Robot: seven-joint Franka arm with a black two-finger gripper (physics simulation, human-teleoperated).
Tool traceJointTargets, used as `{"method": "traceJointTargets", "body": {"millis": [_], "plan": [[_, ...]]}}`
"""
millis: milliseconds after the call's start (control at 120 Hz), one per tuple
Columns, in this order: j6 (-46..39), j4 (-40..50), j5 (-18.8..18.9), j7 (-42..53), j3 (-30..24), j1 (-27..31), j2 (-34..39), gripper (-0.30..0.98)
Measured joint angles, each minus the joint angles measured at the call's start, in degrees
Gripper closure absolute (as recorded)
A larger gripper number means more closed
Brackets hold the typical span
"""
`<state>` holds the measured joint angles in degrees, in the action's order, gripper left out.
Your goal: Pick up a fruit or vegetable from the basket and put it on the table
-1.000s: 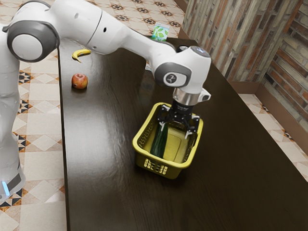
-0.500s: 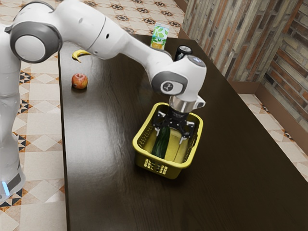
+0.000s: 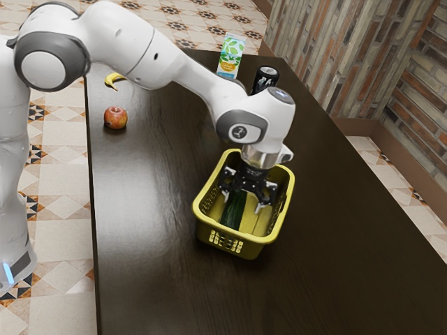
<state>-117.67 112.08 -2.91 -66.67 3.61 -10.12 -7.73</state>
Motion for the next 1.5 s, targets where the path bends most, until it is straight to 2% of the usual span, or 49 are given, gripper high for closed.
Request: {"method": "traceJointTargets", "body": {"millis": [42,167,442,967,1325,1450,1500], "plan": [[-0.03,0.04,0.05,0.01,-0.01,-0.07,-0.02,0.07],[-0.20,0.07,2.67,0.12,-0.36,-0.21,0.12,0.31],[-1.05,-0.09,5.13,0.50,-1.24,-0.33,0.19,0.50],[3.61,-4.55,4.90,1.13,-1.59,-0.09,1.56,0.49],[10.59,-11.09,4.54,1.36,-3.67,0.06,6.53,0.49],[13.40,-17.86,4.25,1.42,-6.57,1.96,6.13,0.49],[14.92,-24.22,3.75,1.44,-8.62,3.05,2.88,0.49]]}}
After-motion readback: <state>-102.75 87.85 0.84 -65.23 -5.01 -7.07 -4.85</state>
